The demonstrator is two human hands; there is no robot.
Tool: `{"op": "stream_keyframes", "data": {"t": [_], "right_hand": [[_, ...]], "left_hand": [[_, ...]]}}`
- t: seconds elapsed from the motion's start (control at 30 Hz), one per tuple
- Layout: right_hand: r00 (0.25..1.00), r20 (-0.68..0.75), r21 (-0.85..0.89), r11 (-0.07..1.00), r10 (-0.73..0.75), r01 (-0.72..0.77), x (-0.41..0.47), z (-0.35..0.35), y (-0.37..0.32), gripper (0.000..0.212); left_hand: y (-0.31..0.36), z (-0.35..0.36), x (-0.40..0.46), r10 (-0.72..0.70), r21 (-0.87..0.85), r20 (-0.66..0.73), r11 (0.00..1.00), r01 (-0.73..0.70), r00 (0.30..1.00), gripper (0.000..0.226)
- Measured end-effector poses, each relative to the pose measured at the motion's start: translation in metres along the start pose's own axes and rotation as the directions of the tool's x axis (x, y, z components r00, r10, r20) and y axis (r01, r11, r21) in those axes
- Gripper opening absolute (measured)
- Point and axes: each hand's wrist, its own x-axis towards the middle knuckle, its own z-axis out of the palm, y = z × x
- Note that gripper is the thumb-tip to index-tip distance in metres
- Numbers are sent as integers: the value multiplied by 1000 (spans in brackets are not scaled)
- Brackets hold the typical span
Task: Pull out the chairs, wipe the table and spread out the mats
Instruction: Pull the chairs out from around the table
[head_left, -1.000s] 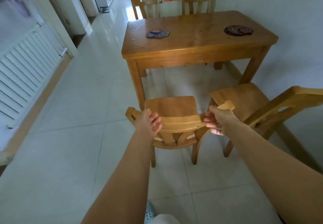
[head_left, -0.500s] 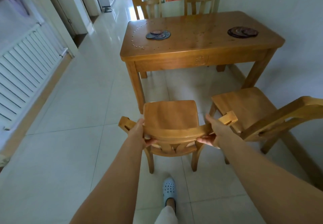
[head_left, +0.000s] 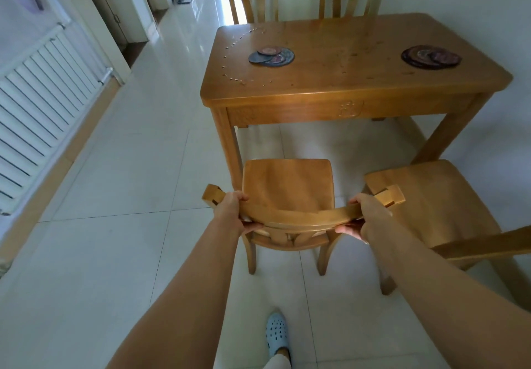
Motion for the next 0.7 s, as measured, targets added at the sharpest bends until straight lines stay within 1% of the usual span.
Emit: {"op": "stream_keyframes", "data": {"t": [0.2, 0.43, 0.7], "right_hand": [[1000, -22, 5, 1000, -1, 1, 35, 44, -60, 43], [999, -12, 5, 1000, -30, 30, 75, 80, -117, 35], [999, -8, 15, 999, -49, 49, 113, 119, -186, 39]], "left_hand": [[62, 37, 45, -1, 25, 25, 1000, 0, 1000, 45], [113, 77, 90, -28, 4, 66, 1000, 28, 997, 44], [168, 125, 135, -26, -21, 43, 999, 27, 999, 42]]}}
